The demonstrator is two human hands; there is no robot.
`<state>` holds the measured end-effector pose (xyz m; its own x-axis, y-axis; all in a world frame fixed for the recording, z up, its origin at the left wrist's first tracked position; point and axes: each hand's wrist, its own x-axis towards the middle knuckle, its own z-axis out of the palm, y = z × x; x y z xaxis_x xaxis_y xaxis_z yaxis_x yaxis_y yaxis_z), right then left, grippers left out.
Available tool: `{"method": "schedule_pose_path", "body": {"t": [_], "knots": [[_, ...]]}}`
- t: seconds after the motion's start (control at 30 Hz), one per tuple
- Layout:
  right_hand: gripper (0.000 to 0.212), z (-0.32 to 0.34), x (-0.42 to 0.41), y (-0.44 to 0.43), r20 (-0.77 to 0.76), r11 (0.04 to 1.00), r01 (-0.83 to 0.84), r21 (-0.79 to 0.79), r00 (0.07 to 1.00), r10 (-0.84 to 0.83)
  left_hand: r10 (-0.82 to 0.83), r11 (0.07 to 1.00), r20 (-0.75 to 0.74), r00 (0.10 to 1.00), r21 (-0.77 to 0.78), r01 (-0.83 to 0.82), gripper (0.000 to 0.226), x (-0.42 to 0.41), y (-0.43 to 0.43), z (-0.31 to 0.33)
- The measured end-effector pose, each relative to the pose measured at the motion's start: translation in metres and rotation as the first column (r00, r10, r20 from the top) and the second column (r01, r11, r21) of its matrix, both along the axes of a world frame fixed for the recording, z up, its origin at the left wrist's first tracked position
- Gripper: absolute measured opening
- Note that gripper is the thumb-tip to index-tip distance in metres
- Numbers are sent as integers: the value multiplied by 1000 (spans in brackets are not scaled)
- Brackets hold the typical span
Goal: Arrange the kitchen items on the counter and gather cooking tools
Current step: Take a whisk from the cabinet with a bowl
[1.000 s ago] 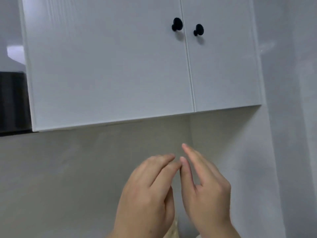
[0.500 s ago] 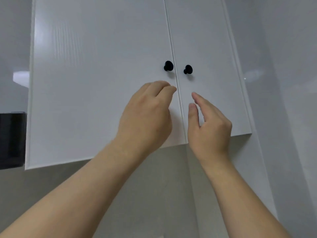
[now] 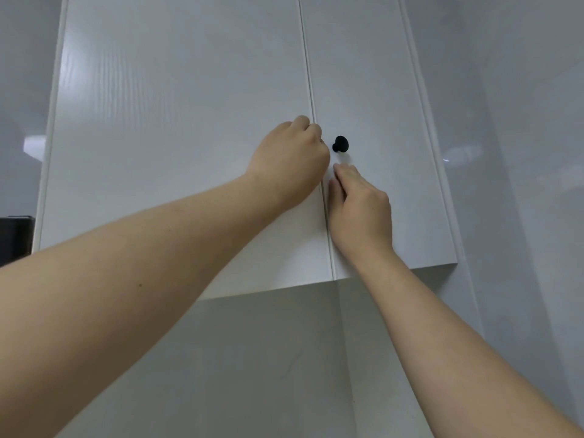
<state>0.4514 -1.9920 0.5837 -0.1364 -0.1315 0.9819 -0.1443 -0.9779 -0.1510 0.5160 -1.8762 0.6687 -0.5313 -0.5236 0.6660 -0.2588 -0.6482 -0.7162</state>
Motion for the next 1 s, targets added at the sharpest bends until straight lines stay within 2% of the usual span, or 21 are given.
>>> {"method": "schedule_pose_path", "body": {"t": [0.13,0.27,0.37,0.43,0.6,0.67,0.73,0.8,0.87,1.0], "knots": [[37,-4,5,0,-13,998,8,62,1000,-8,1,1000,26,1000,-15,-1,29,-1,-4,-2],[39,-9,8,2,-4,995,-16,96,1000,16,39,998,86,996,-49,-34,20,-1,-7,0],[37,-8,4,9,-28,989,-40,139,999,45,169,985,43,985,4,-170,18,-7,-3,6],[31,-10,-2,16,2,976,-113,183,993,115,280,958,36,959,48,-282,19,-20,3,7],[30,-12,-8,45,88,899,-276,339,961,262,362,931,119,925,11,-366,22,-42,15,9],[34,-14,-15,60,128,843,-346,411,938,322,351,935,139,926,6,-355,26,-51,27,10],[39,-17,-25,72,145,801,-384,460,922,359,296,947,171,940,74,-312,32,-52,28,14],[44,-19,-43,85,130,781,-401,479,912,389,306,939,128,943,121,-321,33,-74,44,13],[48,-19,-59,96,164,721,-463,516,879,447,285,946,-5,959,161,-280,14,-95,55,8],[52,-21,-94,121,256,604,-546,580,826,502,235,964,-166,958,169,-207,25,-125,79,5]]}}
